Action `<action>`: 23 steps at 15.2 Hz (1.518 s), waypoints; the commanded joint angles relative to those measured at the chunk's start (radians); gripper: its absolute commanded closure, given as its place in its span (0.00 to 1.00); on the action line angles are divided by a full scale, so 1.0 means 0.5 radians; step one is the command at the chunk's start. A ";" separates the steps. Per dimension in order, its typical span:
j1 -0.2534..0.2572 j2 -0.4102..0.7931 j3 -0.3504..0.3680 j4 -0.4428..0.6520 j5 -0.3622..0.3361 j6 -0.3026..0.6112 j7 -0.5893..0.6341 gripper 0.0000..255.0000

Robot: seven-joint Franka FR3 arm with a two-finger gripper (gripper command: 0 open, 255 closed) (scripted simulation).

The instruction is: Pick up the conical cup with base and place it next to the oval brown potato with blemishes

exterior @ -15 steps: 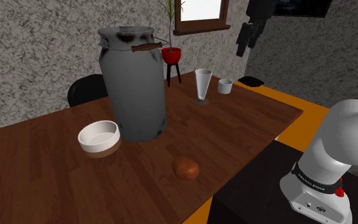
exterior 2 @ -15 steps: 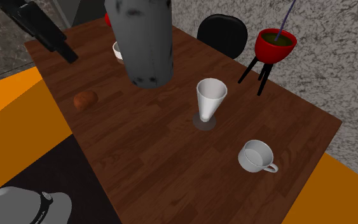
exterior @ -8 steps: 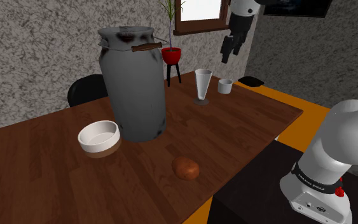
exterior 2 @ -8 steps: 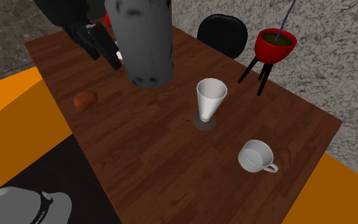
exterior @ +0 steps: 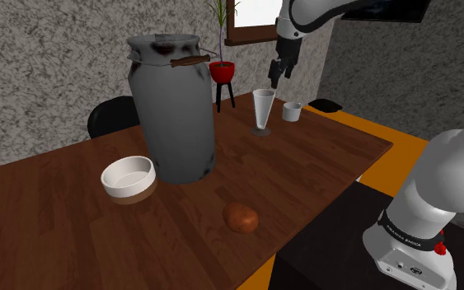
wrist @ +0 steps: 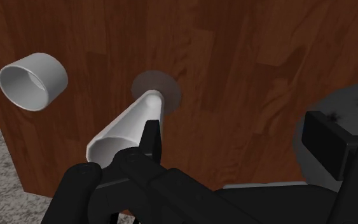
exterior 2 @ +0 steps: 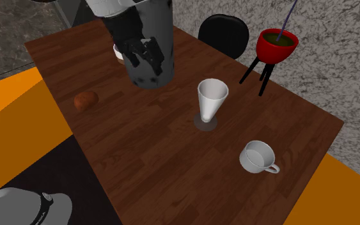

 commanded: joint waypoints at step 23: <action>-0.128 1.240 -0.127 0.774 0.005 0.485 -0.185 0.00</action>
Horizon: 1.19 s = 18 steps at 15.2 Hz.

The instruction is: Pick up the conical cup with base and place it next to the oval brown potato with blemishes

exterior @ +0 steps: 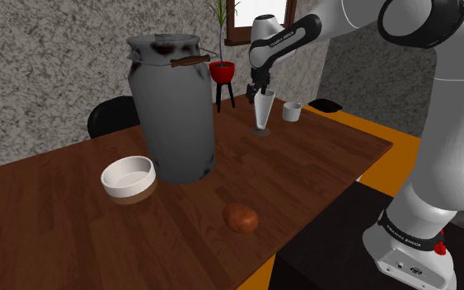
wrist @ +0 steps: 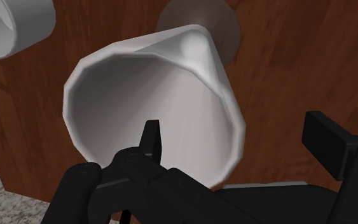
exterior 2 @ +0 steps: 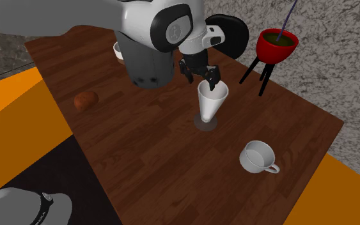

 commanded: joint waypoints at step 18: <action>-0.001 0.006 0.000 0.014 0.002 -0.007 -0.004 1.00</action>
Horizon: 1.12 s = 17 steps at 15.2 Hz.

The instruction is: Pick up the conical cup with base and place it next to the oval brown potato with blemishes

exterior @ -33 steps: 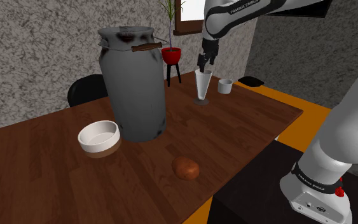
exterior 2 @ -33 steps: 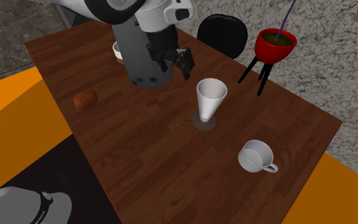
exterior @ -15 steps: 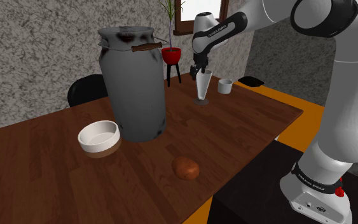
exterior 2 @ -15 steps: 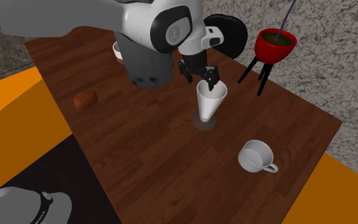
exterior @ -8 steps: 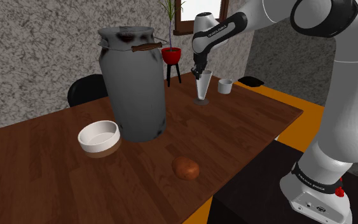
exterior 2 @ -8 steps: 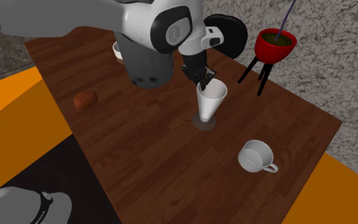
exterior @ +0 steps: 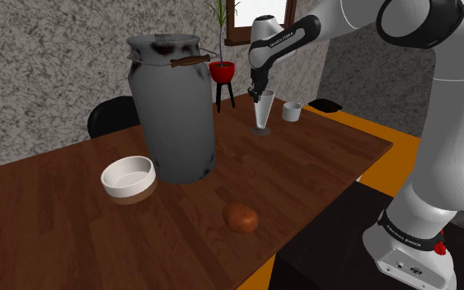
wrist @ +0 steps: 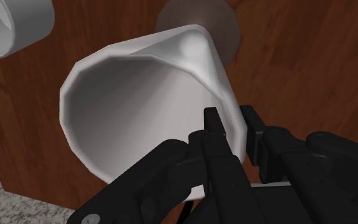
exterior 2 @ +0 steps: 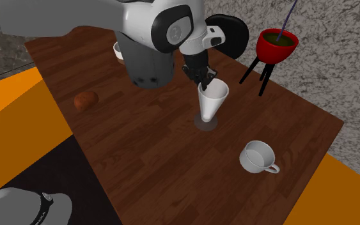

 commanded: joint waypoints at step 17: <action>0.004 -0.107 0.006 0.328 0.029 -0.429 -0.070 1.00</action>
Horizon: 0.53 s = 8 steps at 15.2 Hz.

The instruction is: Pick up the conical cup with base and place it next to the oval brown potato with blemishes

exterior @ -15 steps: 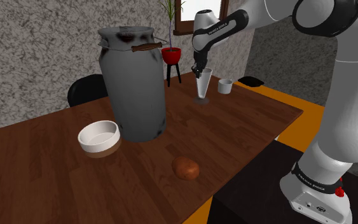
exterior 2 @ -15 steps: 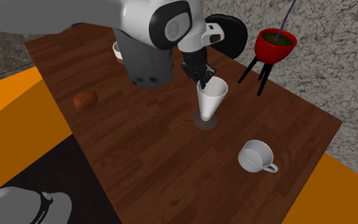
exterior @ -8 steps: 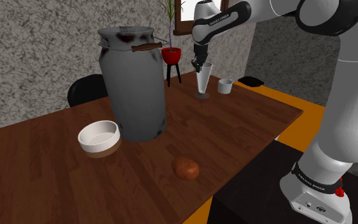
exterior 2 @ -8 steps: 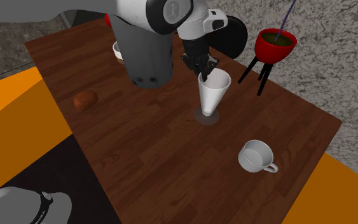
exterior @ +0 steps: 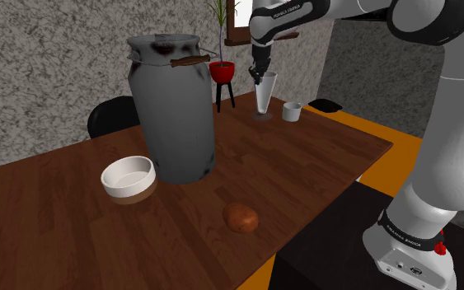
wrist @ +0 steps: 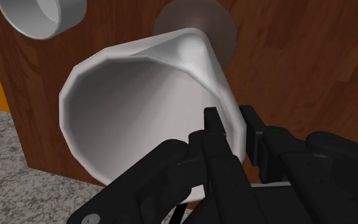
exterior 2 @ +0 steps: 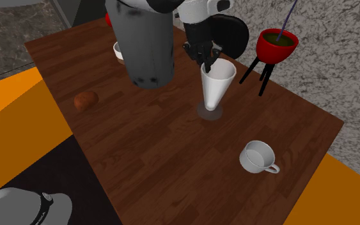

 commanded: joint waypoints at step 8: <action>0.002 -0.008 0.003 0.235 0.014 -0.239 -0.035 1.00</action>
